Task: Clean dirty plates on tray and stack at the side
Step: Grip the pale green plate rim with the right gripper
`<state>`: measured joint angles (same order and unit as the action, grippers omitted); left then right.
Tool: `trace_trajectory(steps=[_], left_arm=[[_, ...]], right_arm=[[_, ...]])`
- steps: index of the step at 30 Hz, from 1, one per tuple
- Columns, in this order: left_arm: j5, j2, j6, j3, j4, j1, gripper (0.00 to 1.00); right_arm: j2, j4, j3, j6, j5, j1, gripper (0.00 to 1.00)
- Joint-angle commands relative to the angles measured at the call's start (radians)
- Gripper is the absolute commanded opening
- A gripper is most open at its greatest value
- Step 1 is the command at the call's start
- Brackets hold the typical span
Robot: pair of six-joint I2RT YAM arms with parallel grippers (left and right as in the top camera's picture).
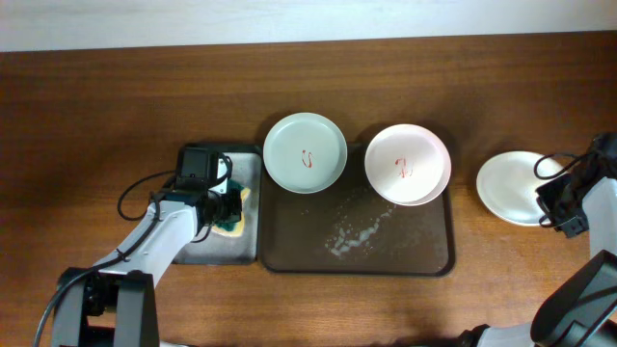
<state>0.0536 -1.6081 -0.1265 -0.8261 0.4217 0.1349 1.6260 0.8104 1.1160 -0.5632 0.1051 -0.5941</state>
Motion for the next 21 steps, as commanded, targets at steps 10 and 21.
trace_trajectory(steps=[10,21], left_arm=[[0.011,0.013,0.001,0.022,0.04,-0.004,0.5],[0.011,0.013,0.001,0.04,0.042,-0.004,0.17]], right_arm=[[0.001,-0.164,0.096,0.455,-0.512,0.578,0.62],[0.31,-0.551,0.096,0.323,-0.31,0.922,0.5]])
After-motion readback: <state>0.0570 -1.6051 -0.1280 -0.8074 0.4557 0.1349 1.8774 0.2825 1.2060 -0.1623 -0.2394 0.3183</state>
